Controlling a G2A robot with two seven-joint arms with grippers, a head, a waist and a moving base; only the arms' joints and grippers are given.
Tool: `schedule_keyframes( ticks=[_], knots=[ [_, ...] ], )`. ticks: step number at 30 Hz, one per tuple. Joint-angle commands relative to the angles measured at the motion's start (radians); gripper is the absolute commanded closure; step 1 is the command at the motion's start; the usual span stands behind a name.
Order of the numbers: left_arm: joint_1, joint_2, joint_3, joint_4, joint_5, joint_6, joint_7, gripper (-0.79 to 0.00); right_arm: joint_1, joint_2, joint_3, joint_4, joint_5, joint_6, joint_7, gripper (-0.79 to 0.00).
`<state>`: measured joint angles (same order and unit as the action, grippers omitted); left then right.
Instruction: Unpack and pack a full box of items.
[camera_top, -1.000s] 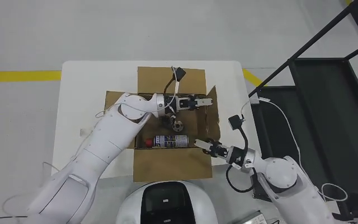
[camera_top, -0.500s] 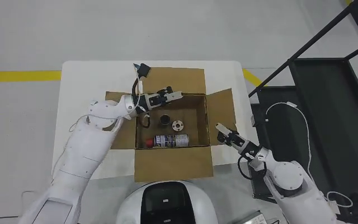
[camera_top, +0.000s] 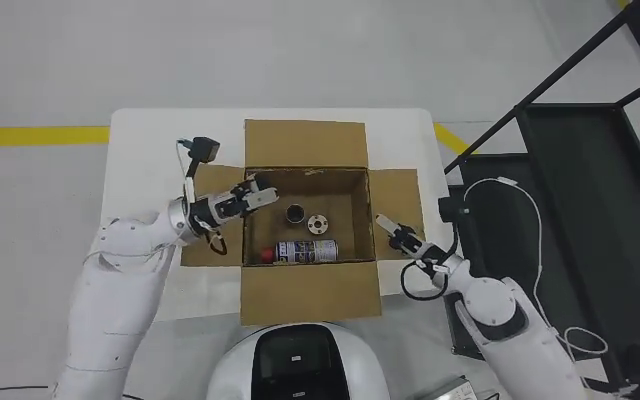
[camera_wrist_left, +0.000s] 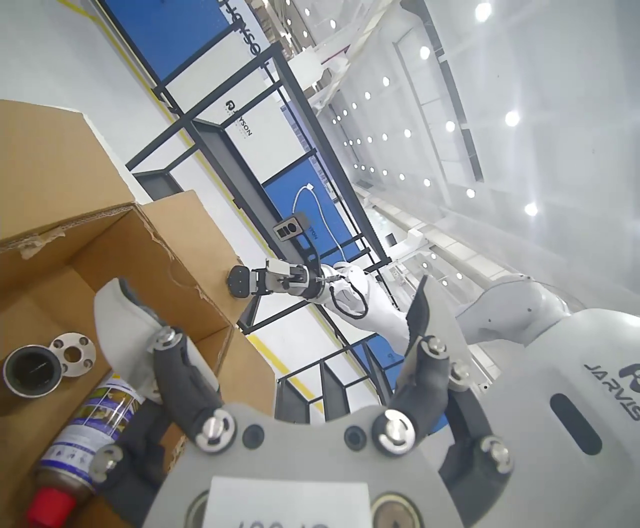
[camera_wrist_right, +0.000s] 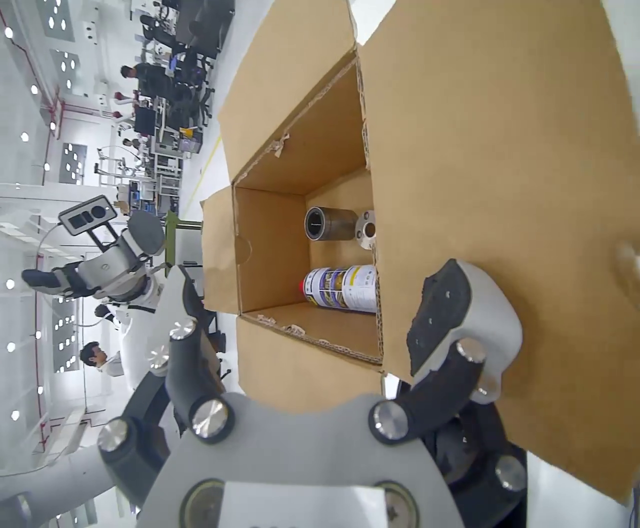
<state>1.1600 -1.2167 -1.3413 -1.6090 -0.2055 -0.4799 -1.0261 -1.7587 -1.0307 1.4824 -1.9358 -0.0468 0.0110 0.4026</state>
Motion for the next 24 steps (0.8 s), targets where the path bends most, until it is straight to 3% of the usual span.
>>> schedule_keyframes(
  ticks=[1, 9, 18, 24],
  knots=[
    [0.036, 0.008, -0.041, -0.022, -0.026, -0.004, 0.003, -0.785, 0.028, -0.003, -0.028, 0.018, -0.029, 0.032, 0.002, -0.785],
    [0.137, 0.028, -0.141, -0.058, -0.102, -0.023, 0.028, -0.785, 0.096, -0.016, -0.096, 0.070, -0.075, 0.094, -0.050, -0.785],
    [0.185, 0.038, -0.169, -0.037, -0.117, -0.038, 0.061, -0.785, 0.144, -0.024, -0.134, 0.107, -0.052, 0.070, 0.001, -0.785],
    [0.194, 0.042, -0.174, -0.010, -0.129, -0.047, 0.096, -0.785, 0.150, -0.025, -0.118, 0.055, -0.085, 0.080, -0.018, -0.785]
  ],
)
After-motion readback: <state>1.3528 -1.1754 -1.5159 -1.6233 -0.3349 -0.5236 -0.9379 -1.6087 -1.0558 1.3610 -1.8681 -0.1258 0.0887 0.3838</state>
